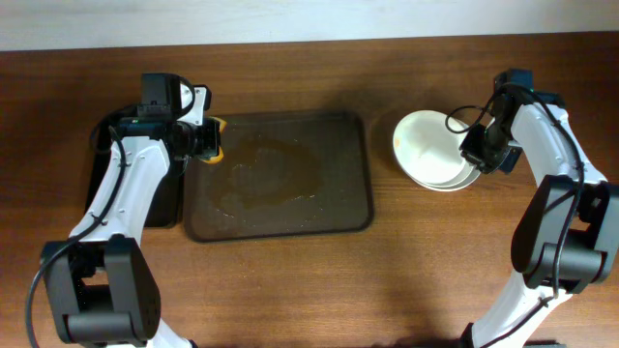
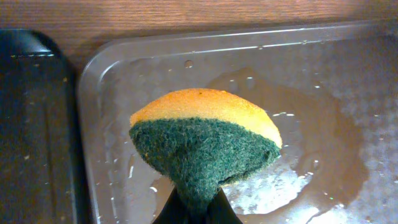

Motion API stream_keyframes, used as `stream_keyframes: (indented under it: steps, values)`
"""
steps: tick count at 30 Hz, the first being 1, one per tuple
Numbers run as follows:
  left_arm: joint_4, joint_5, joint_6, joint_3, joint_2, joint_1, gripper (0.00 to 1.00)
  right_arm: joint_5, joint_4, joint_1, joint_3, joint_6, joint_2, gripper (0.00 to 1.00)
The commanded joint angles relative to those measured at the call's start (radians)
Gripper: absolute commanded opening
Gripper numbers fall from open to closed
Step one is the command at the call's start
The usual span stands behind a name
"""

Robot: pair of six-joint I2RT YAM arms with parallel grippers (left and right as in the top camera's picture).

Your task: Clean dirty plates on tray and stack at the side

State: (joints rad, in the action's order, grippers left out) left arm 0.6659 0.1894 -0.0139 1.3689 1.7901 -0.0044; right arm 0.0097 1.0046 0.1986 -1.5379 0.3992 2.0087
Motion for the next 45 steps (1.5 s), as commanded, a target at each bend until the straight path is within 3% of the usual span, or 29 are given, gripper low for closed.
stream_keyframes:
  steps: [1,7,12,19,20,21,24,30,31,32,33,39,45]
  values:
    - [0.012,-0.086,-0.002,0.015,-0.014,-0.001,0.00,0.101,0.000,0.003,-0.025,-0.001,-0.022,0.15]
    - [0.025,-0.211,-0.002,0.015,-0.014,0.000,0.00,0.095,0.002,0.020,-0.025,0.000,-0.022,0.15]
    - [0.029,-0.274,-0.001,0.015,-0.014,0.040,0.00,-0.030,0.020,-0.003,-0.056,-0.116,-0.024,0.32]
    - [0.025,-0.277,-0.001,0.014,-0.005,0.171,0.00,-0.052,0.082,-0.133,-0.154,-0.141,-0.047,0.40]
    - [0.025,-0.277,-0.001,0.014,0.000,0.180,0.00,-0.052,0.082,-0.154,-0.159,-0.141,-0.047,0.44]
    - [0.025,-0.277,-0.001,0.014,0.015,0.189,0.00,-0.052,0.082,-0.191,-0.163,-0.141,-0.047,0.58]
    - [0.024,-0.290,-0.001,0.014,0.058,0.190,0.00,-0.052,0.086,-0.249,-0.163,-0.140,-0.047,0.78]
    - [0.023,-0.399,-0.001,0.014,0.151,0.193,0.02,-0.051,0.105,-0.314,-0.163,-0.141,-0.047,0.80]
    - [0.023,-0.397,0.000,0.014,0.161,0.196,0.35,-0.051,0.106,-0.316,-0.163,-0.141,-0.047,0.80]
    - [0.020,-0.395,-0.001,0.014,0.167,0.197,0.60,-0.051,0.106,-0.316,-0.163,-0.141,-0.047,0.80]
    - [0.017,-0.395,-0.001,0.014,0.169,0.197,0.99,-0.051,0.106,-0.316,-0.163,-0.141,-0.047,0.82]
    - [0.038,-0.342,-0.001,0.049,0.158,0.194,0.99,-0.051,0.167,-0.315,-0.222,-0.142,-0.086,0.91]
    - [0.169,-0.271,0.003,0.148,0.059,0.193,0.99,-0.025,0.262,-0.315,-0.345,-0.160,-0.207,1.00]
